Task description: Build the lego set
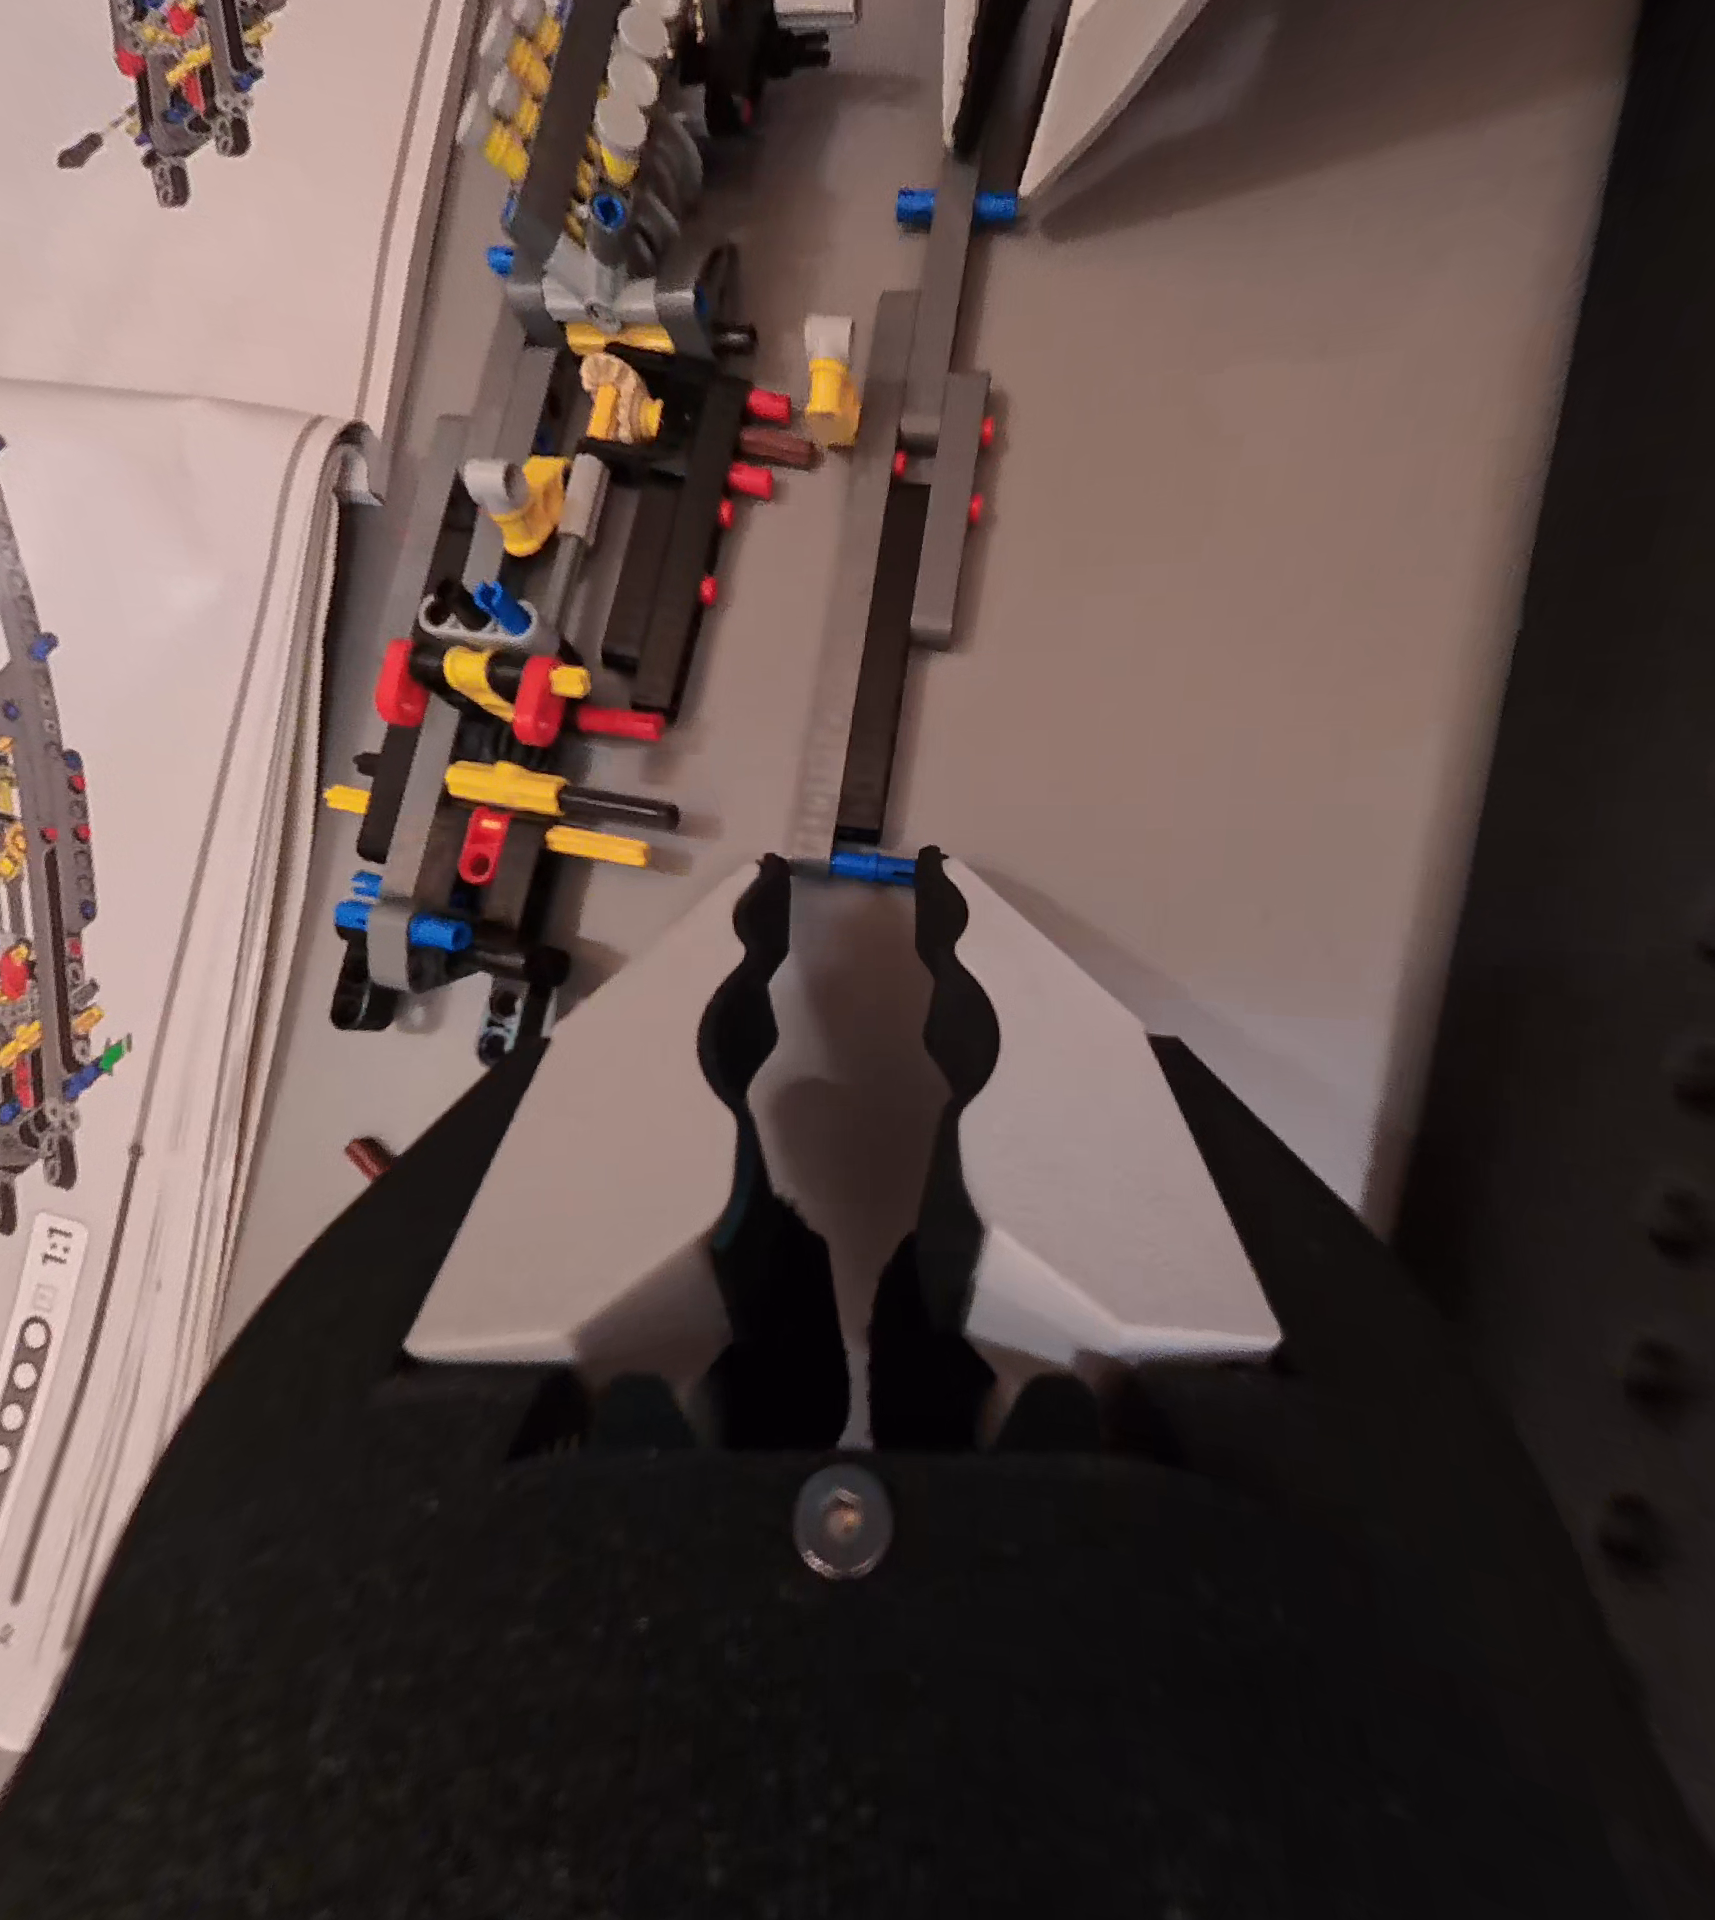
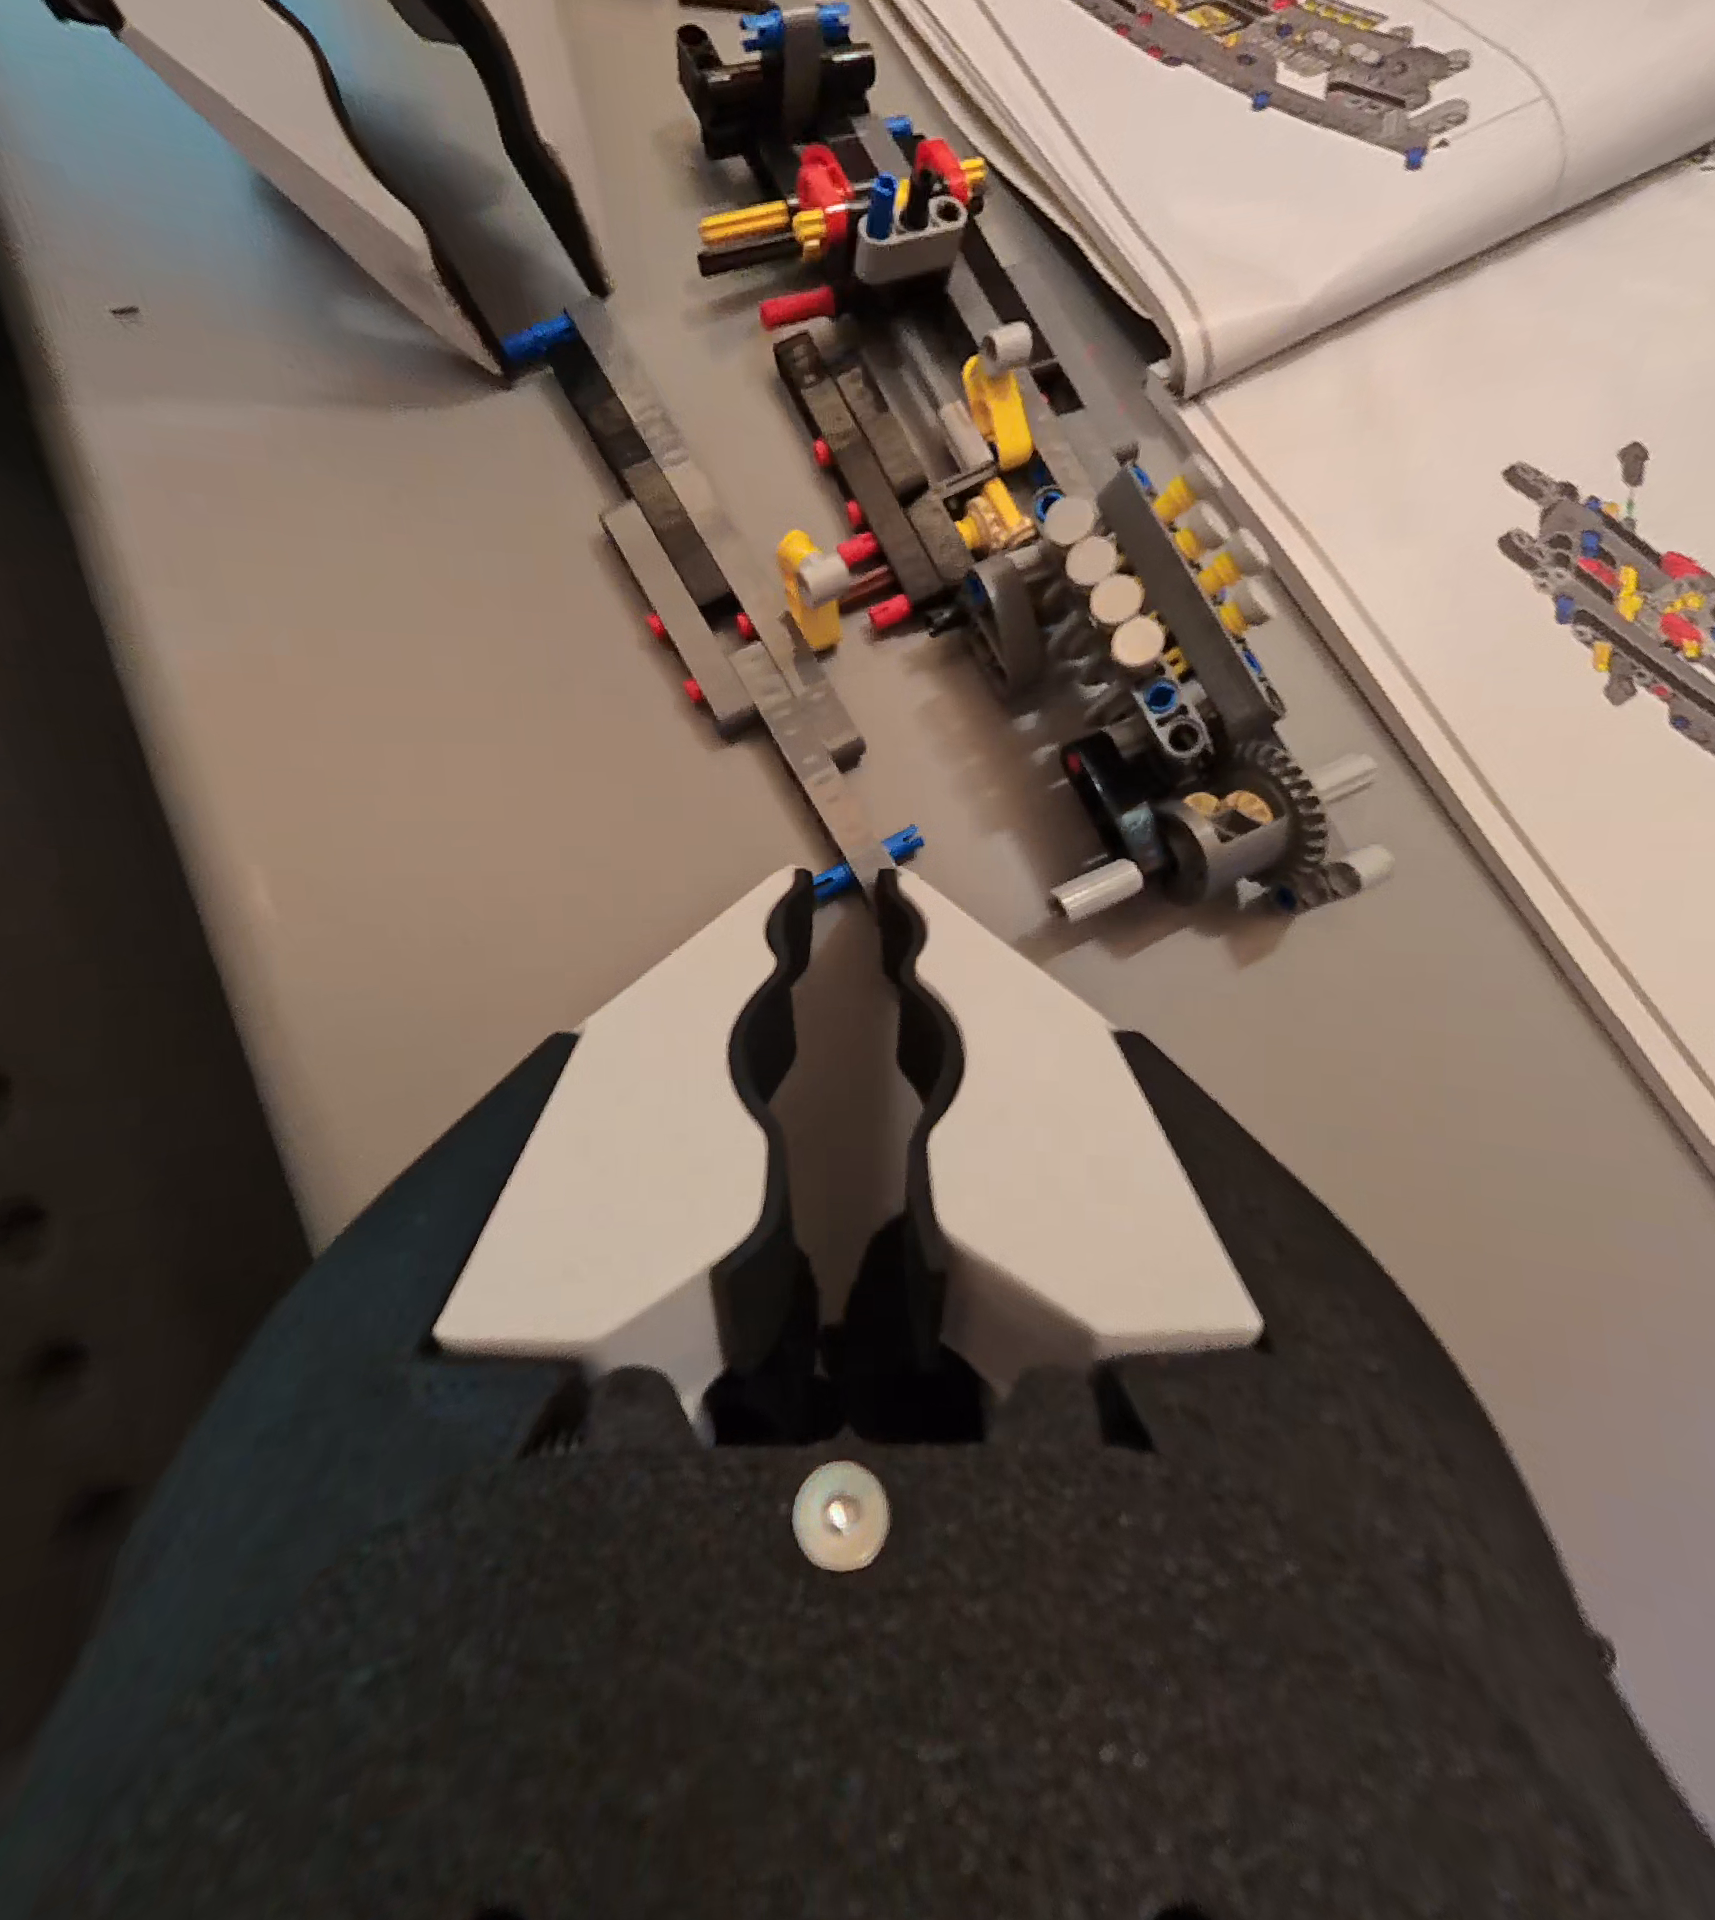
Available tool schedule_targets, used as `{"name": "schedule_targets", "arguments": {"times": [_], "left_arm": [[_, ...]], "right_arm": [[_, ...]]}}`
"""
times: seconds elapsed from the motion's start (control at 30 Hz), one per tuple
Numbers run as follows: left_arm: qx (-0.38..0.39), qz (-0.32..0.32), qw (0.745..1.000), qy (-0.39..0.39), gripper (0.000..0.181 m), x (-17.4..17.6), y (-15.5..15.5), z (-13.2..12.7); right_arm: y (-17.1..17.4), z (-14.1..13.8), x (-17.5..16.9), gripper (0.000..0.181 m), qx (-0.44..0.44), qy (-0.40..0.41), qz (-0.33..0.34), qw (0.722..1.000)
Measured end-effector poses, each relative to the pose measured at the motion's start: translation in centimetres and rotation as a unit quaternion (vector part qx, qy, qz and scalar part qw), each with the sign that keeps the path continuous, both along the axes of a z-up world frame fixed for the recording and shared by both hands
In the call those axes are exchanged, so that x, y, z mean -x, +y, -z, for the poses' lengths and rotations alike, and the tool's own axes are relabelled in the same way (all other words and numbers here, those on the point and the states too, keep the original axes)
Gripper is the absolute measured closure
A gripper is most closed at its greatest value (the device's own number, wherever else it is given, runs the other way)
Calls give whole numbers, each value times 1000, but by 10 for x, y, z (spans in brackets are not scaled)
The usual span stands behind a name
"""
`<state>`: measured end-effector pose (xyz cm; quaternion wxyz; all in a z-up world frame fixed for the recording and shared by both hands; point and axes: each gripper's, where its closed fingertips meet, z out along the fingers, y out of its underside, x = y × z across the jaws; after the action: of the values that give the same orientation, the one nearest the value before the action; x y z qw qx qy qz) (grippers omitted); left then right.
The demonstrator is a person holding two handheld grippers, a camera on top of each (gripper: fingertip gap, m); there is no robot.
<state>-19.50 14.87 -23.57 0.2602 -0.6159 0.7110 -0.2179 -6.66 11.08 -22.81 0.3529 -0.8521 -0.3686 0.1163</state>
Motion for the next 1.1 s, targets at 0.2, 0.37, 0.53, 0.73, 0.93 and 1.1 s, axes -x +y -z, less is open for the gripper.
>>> {"name": "schedule_targets", "arguments": {"times": [0.2, 0.37, 0.53, 0.73, 0.93, 1.1], "left_arm": [[-16, -10, 1000, -4, 151, -8, 4, -2], [32, -4, 997, -65, 148, -7, 8, -36], [61, -49, 990, -120, 147, -8, 35, -52], [-10, -69, 991, -112, 140, 0, 55, -43], [17, 14, 1000, -12, 124, 5, 70, -26], [45, 50, 997, 30, 122, 1, 69, -12]], "right_arm": [[0, -2, -5, 165, -4, 6, 22, 1000], [2, -29, 12, 163, -44, 82, 52, 994], [11, -29, 0, 167, -95, 87, 119, 984], [17, -49, -29, 174, -148, 122, 183, 964], [8, -24, 4, 172, -81, 111, 95, 986], [5, -1, 13, 171, -72, -2, 63, 995]]}}
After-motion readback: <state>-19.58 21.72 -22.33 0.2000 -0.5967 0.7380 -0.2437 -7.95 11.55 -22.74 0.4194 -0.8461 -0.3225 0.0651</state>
